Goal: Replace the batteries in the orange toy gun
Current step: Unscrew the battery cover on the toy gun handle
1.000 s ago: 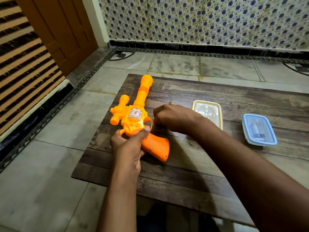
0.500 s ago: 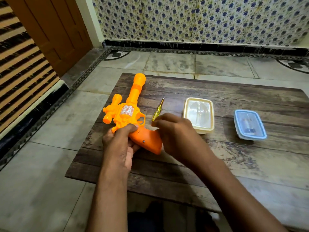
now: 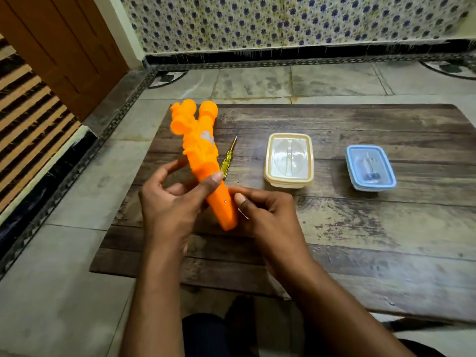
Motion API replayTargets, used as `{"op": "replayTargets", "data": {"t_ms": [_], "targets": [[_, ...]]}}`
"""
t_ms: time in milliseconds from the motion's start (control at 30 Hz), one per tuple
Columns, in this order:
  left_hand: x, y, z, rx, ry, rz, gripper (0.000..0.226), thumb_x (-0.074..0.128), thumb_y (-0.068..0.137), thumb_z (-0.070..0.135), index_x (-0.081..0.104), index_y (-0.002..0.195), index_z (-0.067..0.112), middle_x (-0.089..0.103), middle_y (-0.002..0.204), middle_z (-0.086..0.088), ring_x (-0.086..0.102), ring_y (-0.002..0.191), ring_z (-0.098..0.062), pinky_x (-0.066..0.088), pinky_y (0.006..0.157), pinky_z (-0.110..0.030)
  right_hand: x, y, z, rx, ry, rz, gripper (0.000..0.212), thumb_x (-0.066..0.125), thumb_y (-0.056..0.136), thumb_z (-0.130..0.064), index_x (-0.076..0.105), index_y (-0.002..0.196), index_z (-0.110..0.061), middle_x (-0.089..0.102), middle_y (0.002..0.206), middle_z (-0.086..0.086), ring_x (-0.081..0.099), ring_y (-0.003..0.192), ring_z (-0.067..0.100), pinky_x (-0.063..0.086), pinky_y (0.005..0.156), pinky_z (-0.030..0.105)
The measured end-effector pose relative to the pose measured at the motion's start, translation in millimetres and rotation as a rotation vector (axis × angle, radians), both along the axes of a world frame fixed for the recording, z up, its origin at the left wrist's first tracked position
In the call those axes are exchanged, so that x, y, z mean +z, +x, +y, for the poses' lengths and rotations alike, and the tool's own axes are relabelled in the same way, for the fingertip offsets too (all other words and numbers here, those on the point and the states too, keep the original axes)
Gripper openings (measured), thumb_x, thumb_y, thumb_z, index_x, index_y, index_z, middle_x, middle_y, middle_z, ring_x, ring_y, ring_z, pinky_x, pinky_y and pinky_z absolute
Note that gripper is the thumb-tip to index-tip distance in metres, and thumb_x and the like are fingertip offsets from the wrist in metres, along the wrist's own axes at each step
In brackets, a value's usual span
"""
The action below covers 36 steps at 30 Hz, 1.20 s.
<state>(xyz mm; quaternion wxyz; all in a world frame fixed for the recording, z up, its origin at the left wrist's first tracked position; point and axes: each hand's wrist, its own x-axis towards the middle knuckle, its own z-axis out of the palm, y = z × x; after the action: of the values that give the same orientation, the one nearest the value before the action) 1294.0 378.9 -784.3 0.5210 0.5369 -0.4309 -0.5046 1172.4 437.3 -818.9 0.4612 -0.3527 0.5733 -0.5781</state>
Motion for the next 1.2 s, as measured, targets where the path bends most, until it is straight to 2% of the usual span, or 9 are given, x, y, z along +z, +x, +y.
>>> {"op": "replayTargets", "data": {"t_ms": [67, 167, 267, 400, 567, 767, 933, 1033, 1200], "targets": [[0.1, -5.7, 0.4, 0.02, -0.063, -0.142, 0.06, 0.097, 0.064, 0.017, 0.068, 0.117, 0.017, 0.079, 0.076, -0.004, 0.077, 0.068, -0.014, 0.063, 0.061, -0.032, 1.2, 4.2, 2.1, -0.007, 0.033, -0.202, 0.026, 0.058, 0.1, -0.012, 0.076, 0.117, -0.008, 0.079, 0.109, 0.011, 0.072, 0.111, 0.031, 0.054, 0.1, 0.061], [-2.3, -12.5, 2.1, 0.032, -0.146, -0.313, 0.057, 0.099, 0.062, 0.031, 0.074, 0.111, 0.016, 0.078, 0.079, -0.002, 0.076, 0.069, -0.012, 0.064, 0.066, -0.034, 6.8, 7.8, 4.6, -0.021, 0.09, -0.546, 0.027, 0.049, 0.104, 0.0, 0.071, 0.12, 0.004, 0.074, 0.115, 0.023, 0.071, 0.114, 0.034, 0.056, 0.1, 0.052], [-5.9, -21.9, 4.5, 0.009, -0.202, -0.387, 0.046, 0.098, 0.062, 0.034, 0.077, 0.1, 0.018, 0.078, 0.077, 0.002, 0.076, 0.068, -0.011, 0.065, 0.067, -0.039, 10.6, 9.8, 6.9, -0.004, 0.12, -0.752, 0.028, 0.045, 0.103, 0.005, 0.068, 0.116, 0.011, 0.072, 0.118, 0.026, 0.069, 0.109, 0.033, 0.057, 0.095, 0.043], [-11.4, -28.2, 6.8, -0.02, -0.259, -0.482, 0.045, 0.099, 0.06, 0.033, 0.079, 0.098, 0.019, 0.076, 0.078, 0.003, 0.074, 0.067, -0.009, 0.064, 0.065, -0.032, 10.5, 8.6, 6.5, -0.057, 0.182, -0.952, 0.032, 0.039, 0.1, 0.008, 0.06, 0.121, 0.018, 0.066, 0.114, 0.028, 0.064, 0.108, 0.033, 0.055, 0.097, 0.046], [-14.2, -29.8, 5.8, 0.011, -0.283, -0.418, 0.048, 0.099, 0.06, 0.033, 0.08, 0.1, 0.015, 0.078, 0.082, 0.0, 0.076, 0.071, -0.012, 0.064, 0.067, -0.031, 10.7, 8.5, 7.2, -0.173, 0.243, -0.938, 0.031, 0.036, 0.099, 0.008, 0.065, 0.107, 0.011, 0.075, 0.096, 0.021, 0.073, 0.085, 0.026, 0.056, 0.095, 0.043], [-13.9, -30.8, 3.9, 0.02, -0.282, -0.356, 0.045, 0.099, 0.061, 0.031, 0.08, 0.097, 0.011, 0.078, 0.083, 0.001, 0.075, 0.072, -0.009, 0.063, 0.069, -0.029, 14.5, 16.6, 10.6, -0.084, 0.19, -0.993, 0.034, 0.038, 0.098, 0.006, 0.062, 0.12, 0.016, 0.063, 0.128, 0.035, 0.06, 0.105, 0.035, 0.053, 0.091, 0.039], [-13.5, -30.1, 4.0, 0.037, -0.308, -0.335, 0.042, 0.098, 0.064, 0.027, 0.08, 0.097, 0.008, 0.078, 0.083, -0.002, 0.075, 0.072, -0.011, 0.062, 0.069, -0.026, 16.8, 7.6, 10.4, -0.066, 0.225, -0.986, 0.038, 0.033, 0.101, 0.005, 0.066, 0.118, 0.01, 0.075, 0.104, 0.02, 0.074, 0.092, 0.027, 0.056, 0.095, 0.041], [-14.2, -31.9, 5.1, 0.036, -0.321, -0.349, 0.042, 0.098, 0.064, 0.028, 0.08, 0.096, 0.008, 0.077, 0.083, -0.002, 0.074, 0.071, -0.008, 0.06, 0.067, -0.022, 13.2, 10.8, 10.3, -0.159, 0.237, -0.905, 0.037, 0.035, 0.103, 0.001, 0.068, 0.119, 0.004, 0.075, 0.114, 0.02, 0.072, 0.105, 0.027, 0.056, 0.098, 0.038], [-15.6, -28.2, 1.2, 0.023, -0.295, -0.369, 0.046, 0.099, 0.061, 0.034, 0.081, 0.096, 0.01, 0.078, 0.083, 0.0, 0.074, 0.071, -0.006, 0.06, 0.067, -0.023, 12.6, 23.2, 8.1, -0.064, 0.161, -0.934, 0.033, 0.042, 0.099, 0.003, 0.075, 0.099, 0.0, 0.061, 0.107, 0.024, 0.051, 0.1, 0.033, 0.043, 0.075, 0.035]]}}
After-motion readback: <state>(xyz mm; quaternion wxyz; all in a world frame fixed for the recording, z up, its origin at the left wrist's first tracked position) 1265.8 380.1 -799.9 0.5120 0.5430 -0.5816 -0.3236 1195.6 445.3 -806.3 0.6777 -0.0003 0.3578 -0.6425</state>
